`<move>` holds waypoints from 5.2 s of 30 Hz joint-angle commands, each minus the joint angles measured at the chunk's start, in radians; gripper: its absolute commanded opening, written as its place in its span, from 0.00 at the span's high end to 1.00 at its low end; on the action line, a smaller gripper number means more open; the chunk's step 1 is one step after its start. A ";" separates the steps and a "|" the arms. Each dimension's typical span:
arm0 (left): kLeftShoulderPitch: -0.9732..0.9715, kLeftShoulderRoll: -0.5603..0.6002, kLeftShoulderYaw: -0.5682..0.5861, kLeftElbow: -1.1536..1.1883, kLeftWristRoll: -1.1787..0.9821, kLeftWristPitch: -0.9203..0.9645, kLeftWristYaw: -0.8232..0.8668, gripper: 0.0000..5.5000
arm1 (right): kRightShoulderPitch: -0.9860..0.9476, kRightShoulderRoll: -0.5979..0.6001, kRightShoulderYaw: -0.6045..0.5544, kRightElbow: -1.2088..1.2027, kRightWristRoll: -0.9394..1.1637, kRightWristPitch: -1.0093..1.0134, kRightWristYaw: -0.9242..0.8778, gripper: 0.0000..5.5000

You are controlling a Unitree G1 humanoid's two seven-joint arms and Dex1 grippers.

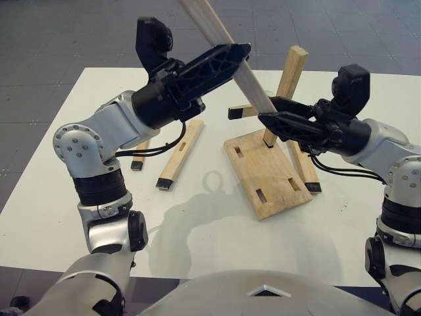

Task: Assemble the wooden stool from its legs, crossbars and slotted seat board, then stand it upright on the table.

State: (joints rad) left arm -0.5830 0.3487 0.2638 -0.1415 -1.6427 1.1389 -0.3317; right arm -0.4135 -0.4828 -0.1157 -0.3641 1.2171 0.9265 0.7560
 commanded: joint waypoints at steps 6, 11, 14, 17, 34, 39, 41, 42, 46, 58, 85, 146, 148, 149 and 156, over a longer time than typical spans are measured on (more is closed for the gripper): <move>0.006 0.036 -0.033 0.006 0.080 -0.049 -0.039 0.54 | -0.010 -0.010 0.014 -0.015 -0.040 -0.001 -0.031 0.62; 0.025 0.040 -0.053 -0.030 0.165 -0.087 -0.099 0.60 | -0.014 -0.006 0.027 -0.034 -0.001 0.035 -0.077 0.62; 0.044 0.049 -0.060 -0.041 0.200 -0.095 -0.136 0.61 | -0.008 -0.009 0.033 -0.040 0.011 0.051 -0.088 0.62; 0.053 0.055 -0.055 -0.032 0.201 -0.097 -0.143 0.62 | -0.009 -0.013 0.033 -0.045 0.005 0.053 -0.086 0.62; 0.005 0.154 0.073 0.051 0.184 -0.150 -0.118 0.62 | 0.176 -0.341 0.102 -0.002 -0.401 -0.094 0.107 0.30; 0.032 0.210 0.031 0.039 0.339 -0.205 -0.222 0.62 | 0.210 -0.375 0.281 0.062 -0.690 -0.209 0.092 0.30; 0.089 0.231 -0.007 -0.004 0.421 -0.235 -0.302 0.62 | 0.226 -0.380 0.319 0.088 -0.767 -0.245 0.091 0.30; 0.122 0.236 -0.021 -0.026 0.454 -0.250 -0.336 0.62 | 0.233 -0.379 0.324 0.093 -0.789 -0.254 0.093 0.30; 0.212 0.228 -0.033 -0.052 0.547 -0.310 -0.396 0.62 | 0.250 -0.380 0.319 0.110 -0.836 -0.279 0.114 0.30; 0.372 0.012 -0.256 0.095 0.962 -0.686 -0.434 0.62 | 0.267 -0.349 0.313 0.170 -0.939 -0.321 0.103 0.30; 0.104 -0.055 -0.309 0.699 1.194 -0.921 -0.745 0.62 | 0.301 -0.310 0.310 0.149 -0.957 -0.324 0.138 0.30; -0.102 -0.019 -0.510 0.892 1.424 -0.759 -0.899 0.63 | 0.012 -0.126 0.084 -0.102 -0.755 -0.213 -0.094 0.36; -0.098 -0.022 -0.501 0.888 1.413 -0.732 -0.901 0.63 | -0.099 -0.071 0.159 -0.043 -0.836 -0.239 -0.161 0.43; -0.096 -0.023 -0.500 0.886 1.414 -0.733 -0.901 0.63 | -0.137 -0.050 0.188 -0.013 -0.869 -0.251 -0.184 0.48; -0.086 -0.031 -0.515 0.841 1.426 -0.763 -0.877 0.63 | -0.326 0.015 0.444 0.263 -1.170 -0.421 -0.214 0.70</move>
State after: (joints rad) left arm -0.7447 0.3307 -0.1951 0.6760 -0.2889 0.3440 -1.2344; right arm -0.7086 -0.4703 0.2844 -0.1407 0.0990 0.5348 0.5311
